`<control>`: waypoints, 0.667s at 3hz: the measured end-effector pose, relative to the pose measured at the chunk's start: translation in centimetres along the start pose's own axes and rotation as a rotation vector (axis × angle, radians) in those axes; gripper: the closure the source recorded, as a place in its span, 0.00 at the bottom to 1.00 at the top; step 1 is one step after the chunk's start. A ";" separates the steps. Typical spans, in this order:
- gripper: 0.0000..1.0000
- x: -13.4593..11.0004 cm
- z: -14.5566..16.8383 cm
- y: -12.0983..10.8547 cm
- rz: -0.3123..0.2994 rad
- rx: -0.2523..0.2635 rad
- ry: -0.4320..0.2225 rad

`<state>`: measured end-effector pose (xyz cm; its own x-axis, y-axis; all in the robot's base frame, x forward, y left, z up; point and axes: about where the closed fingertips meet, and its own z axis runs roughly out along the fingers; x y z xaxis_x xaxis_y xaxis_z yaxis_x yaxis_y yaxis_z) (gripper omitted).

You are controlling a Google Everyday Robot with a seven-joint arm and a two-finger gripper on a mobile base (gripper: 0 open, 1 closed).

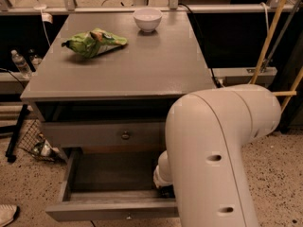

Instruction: Pick rxbar blueberry from middle drawer and place on counter

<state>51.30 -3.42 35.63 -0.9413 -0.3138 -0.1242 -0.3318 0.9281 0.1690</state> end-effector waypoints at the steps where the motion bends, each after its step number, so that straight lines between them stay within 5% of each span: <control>1: 1.00 0.0 0.0 0.0 0.000 0.000 0.000; 2: 1.00 -0.2 -1.1 0.2 -0.026 -0.047 -0.029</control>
Offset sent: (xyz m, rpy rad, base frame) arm 0.0126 -0.0115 0.0687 0.2707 -0.0901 0.1356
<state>51.39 -3.42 36.79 -0.9302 -0.3314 -0.1579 -0.3596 0.9090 0.2107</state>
